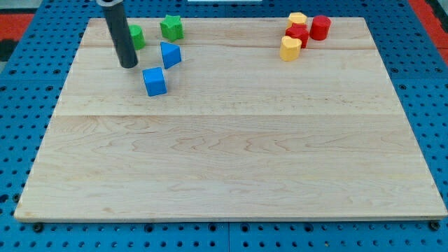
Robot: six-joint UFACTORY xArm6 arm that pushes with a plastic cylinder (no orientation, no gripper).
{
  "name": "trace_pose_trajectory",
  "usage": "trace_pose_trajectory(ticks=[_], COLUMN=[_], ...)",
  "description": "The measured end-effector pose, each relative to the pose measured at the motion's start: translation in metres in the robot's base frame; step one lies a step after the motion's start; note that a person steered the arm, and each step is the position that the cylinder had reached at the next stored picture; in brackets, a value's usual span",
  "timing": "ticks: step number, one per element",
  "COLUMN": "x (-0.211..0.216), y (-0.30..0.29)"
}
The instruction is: Push the green circle close bottom to the green star
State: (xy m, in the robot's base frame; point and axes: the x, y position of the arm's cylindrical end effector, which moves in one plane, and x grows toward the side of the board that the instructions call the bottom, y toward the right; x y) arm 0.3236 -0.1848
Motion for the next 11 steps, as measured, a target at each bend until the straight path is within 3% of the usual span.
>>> trace_pose_trajectory(ticks=[4, 6, 8, 10, 11], x=[-0.050, -0.060, -0.085, -0.040, 0.001], y=[-0.003, -0.051, 0.011, 0.067, 0.091])
